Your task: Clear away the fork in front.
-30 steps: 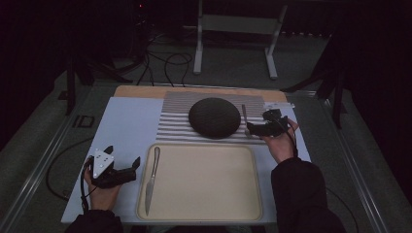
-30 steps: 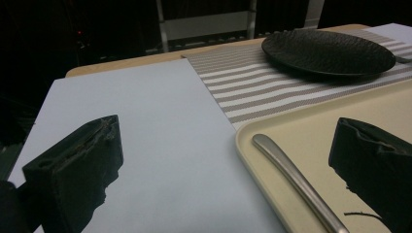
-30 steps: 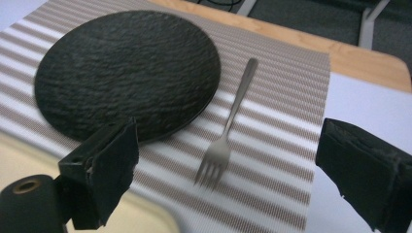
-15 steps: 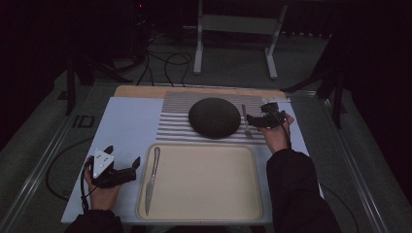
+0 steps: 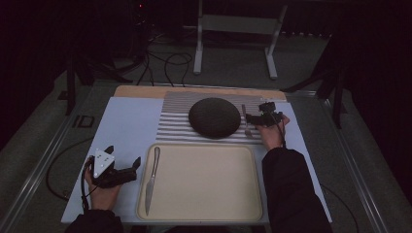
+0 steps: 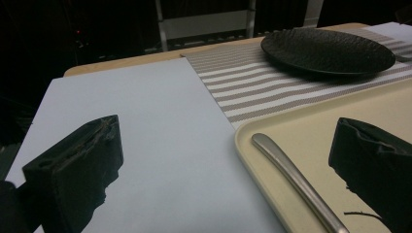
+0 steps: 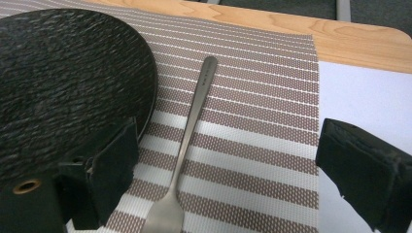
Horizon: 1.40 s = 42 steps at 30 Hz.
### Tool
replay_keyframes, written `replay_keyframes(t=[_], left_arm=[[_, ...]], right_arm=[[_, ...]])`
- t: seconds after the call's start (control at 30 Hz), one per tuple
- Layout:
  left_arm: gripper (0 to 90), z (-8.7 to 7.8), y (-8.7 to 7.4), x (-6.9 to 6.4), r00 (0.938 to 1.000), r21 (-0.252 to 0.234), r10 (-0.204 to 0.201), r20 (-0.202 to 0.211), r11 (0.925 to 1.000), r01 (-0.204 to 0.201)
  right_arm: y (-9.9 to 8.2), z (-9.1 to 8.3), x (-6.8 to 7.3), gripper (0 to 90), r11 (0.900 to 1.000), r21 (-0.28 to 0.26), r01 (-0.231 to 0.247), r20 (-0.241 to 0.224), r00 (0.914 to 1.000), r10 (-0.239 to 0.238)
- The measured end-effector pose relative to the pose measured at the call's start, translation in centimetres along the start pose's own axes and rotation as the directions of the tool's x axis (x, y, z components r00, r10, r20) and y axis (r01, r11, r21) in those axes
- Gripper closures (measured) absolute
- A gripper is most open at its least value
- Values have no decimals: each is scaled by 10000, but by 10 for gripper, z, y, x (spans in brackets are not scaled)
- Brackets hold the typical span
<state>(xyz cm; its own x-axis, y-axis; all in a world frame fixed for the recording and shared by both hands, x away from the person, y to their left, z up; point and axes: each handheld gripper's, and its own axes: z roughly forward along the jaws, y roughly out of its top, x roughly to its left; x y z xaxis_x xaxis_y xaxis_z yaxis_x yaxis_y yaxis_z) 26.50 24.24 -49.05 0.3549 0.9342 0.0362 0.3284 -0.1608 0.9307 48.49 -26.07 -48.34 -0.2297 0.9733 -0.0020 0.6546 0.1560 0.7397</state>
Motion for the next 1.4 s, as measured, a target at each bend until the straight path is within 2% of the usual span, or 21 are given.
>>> replay_keyframes(t=[0.2,0.43,0.53,0.67,0.97,1.07,1.17,1.27,1.33,1.4], left_arm=[[0,0,0,0,10000,8,12,5,10000,-12],[0,0,0,0,10000,19,-2,-4,10000,2],[0,0,0,0,10000,28,-1,-12,10000,1],[0,-1,0,1,10000,27,-32,-24,10000,33],[0,0,0,1,10000,48,-23,-23,10000,23],[0,0,0,0,10000,53,-16,-9,10000,16],[0,-1,0,0,10000,54,-21,-15,10000,21],[0,-1,0,0,10000,52,-6,-12,10000,6],[0,-1,0,0,10000,60,-11,-27,10000,11],[0,-1,0,0,10000,82,-8,-29,10000,8]], right_arm=[[-3,14,8,112,9994,226,255,120,9996,-258],[-8,27,13,197,9972,533,527,350,9979,-546],[-10,31,12,274,9957,743,546,425,9974,-578],[-13,35,12,368,9941,960,500,278,9982,-529],[-14,38,21,612,9914,1001,846,-76,9964,-842],[-14,38,22,686,9915,1059,760,-207,9970,-742],[-13,37,24,741,9925,1146,421,-258,9989,-394],[-14,37,22,836,9926,1209,-63,-123,9999,79],[-15,36,18,842,9918,1166,-523,-265,9981,557],[-15,35,17,850,9911,1234,-500,-279,9982,538]])
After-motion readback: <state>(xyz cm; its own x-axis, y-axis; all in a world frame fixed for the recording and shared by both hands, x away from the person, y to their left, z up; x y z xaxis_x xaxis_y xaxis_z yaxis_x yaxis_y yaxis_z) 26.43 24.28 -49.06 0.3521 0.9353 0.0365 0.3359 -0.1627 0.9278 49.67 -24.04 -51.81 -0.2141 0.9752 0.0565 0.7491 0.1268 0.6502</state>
